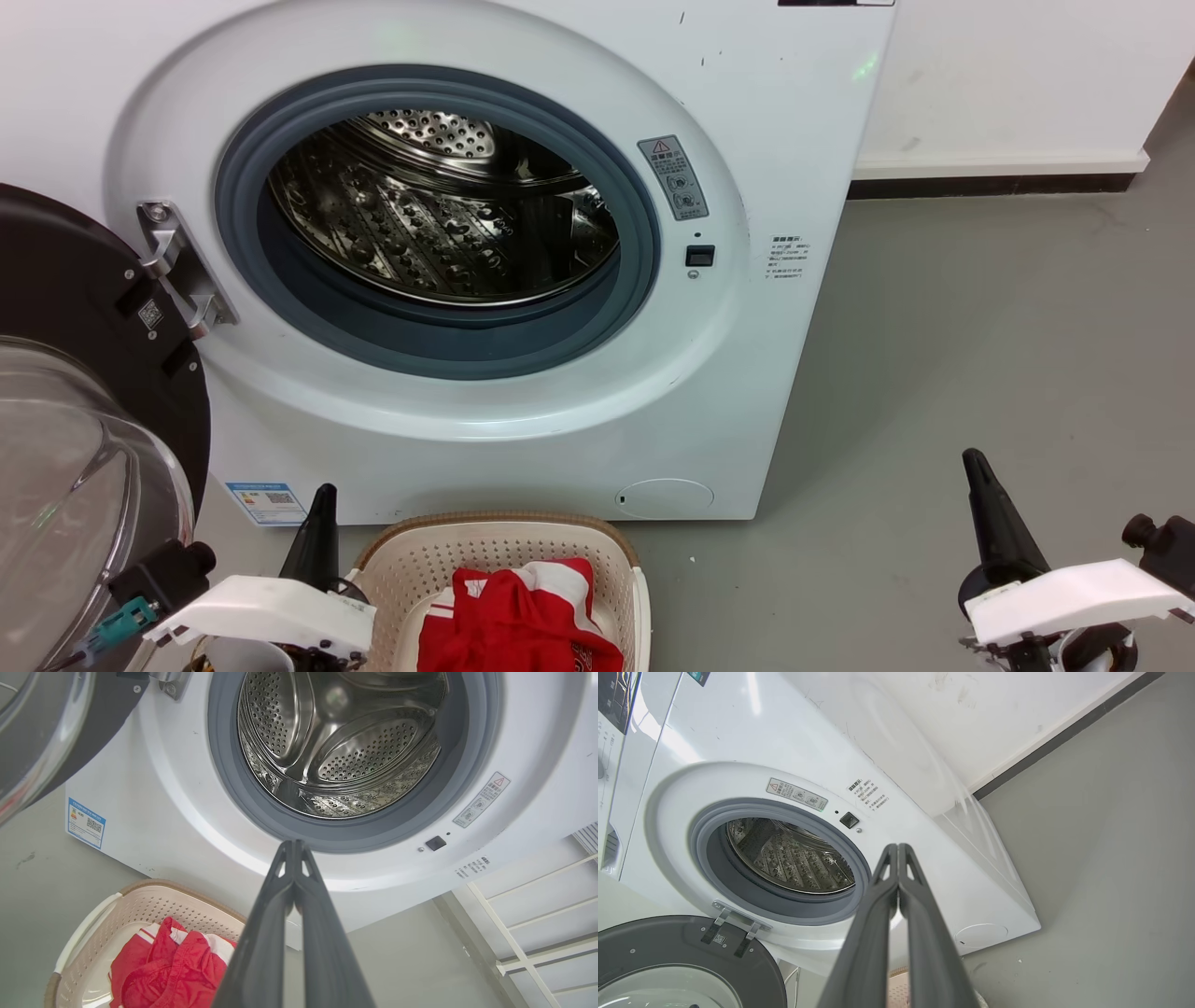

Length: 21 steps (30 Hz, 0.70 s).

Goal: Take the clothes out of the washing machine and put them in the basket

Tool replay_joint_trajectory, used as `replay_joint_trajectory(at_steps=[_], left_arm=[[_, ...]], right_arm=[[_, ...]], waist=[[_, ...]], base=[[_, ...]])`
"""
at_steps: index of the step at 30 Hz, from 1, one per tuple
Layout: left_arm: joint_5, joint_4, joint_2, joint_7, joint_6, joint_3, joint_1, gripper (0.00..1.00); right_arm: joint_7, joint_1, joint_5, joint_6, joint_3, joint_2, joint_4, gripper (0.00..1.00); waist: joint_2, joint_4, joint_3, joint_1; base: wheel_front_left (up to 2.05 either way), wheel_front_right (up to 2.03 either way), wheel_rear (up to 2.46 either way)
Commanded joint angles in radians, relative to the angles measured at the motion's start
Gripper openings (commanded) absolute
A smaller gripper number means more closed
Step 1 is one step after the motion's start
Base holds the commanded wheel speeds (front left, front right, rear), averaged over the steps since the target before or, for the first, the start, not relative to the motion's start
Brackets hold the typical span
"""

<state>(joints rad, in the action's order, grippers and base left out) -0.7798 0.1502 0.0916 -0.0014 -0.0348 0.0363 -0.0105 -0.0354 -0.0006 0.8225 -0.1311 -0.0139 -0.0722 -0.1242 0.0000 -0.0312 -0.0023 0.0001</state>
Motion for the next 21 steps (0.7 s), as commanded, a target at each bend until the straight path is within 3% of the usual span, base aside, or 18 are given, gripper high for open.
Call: replay_joint_trajectory(at_steps=[1, 21], left_arm=[[-0.026, -0.007, 0.002, 0.004, -0.004, 0.006, -0.029, 0.0], [-0.278, 0.025, -0.012, 0.04, -0.034, 0.029, -0.053, 0.0]], right_arm=[[0.002, -0.026, 0.028, 0.0, -0.003, -0.007, 0.006, 0.0], [0.036, -0.054, 0.278, 0.0, -0.018, -0.01, -0.032, 0.0]], waist=[[0.0, 0.0, 0.0, -0.0001], [0.0, 0.008, 0.001, -0.0001]], base=[[0.0, 0.0, 0.0], [0.0, 0.0, 0.0]])
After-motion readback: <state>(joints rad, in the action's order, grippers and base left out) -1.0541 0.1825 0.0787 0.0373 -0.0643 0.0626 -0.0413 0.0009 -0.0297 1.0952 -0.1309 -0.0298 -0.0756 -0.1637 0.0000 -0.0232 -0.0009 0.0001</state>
